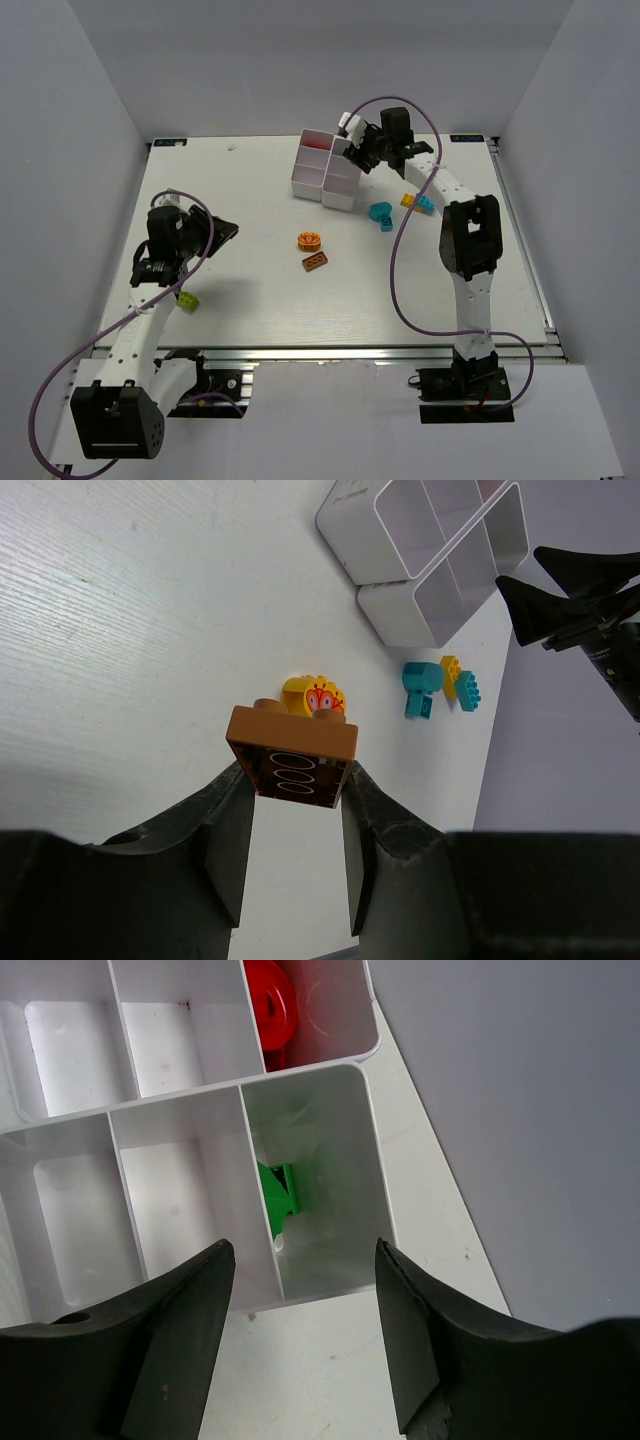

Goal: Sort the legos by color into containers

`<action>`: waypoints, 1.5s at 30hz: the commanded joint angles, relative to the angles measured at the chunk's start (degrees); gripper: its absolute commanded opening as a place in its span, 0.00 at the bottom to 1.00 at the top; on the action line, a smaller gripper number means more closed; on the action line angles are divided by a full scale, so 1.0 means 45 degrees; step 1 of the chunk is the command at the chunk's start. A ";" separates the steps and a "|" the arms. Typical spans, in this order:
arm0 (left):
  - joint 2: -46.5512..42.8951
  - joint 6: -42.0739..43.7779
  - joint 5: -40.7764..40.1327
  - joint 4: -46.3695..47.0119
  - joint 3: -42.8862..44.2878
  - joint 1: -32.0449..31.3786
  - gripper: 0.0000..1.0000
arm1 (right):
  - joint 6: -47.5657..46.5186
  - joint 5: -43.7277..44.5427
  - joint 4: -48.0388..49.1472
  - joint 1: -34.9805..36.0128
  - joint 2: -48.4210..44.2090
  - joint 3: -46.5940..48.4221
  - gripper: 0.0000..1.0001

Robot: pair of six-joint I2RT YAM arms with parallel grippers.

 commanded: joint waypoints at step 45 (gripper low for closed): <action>0.0228 -0.0094 0.0290 0.0585 0.0418 -0.0330 0.00 | 0.0311 -0.0162 0.0481 0.0001 -0.1158 -0.0488 0.64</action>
